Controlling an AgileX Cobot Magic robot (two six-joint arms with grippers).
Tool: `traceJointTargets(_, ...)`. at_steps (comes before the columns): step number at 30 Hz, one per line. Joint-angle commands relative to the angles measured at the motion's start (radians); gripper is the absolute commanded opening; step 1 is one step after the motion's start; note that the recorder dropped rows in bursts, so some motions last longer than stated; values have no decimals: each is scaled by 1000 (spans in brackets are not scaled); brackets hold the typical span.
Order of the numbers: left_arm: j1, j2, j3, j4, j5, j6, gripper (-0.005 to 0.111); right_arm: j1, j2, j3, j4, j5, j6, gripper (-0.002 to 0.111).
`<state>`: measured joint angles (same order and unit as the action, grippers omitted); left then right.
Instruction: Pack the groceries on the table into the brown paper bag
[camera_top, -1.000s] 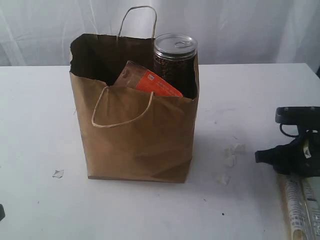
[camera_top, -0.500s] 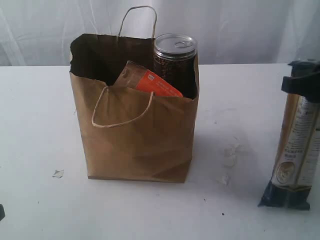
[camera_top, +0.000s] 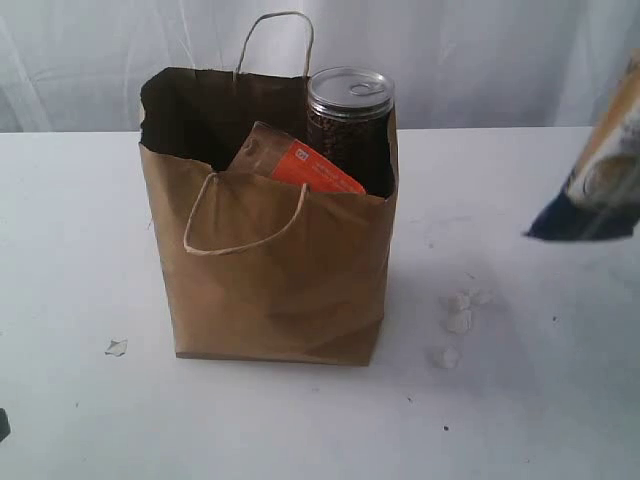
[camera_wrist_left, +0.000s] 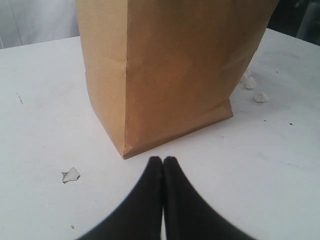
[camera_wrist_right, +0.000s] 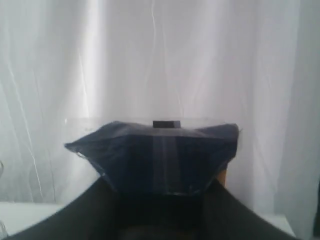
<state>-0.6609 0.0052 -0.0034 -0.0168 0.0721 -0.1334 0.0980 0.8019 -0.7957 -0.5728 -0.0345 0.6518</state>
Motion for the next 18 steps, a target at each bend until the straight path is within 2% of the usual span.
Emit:
traceJointTargets(1, 0, -5, 3, -10, 3, 2, 0, 3, 28, -131, 2, -232, 2, 0)
traceJointTargets(8, 0, -5, 3, -10, 3, 2, 0, 93, 148, -258, 12, -414, 3, 0)
traceJointTargets(18, 0, -5, 3, -10, 3, 2, 0, 267, 316, -430, -101, -455, -5, 0)
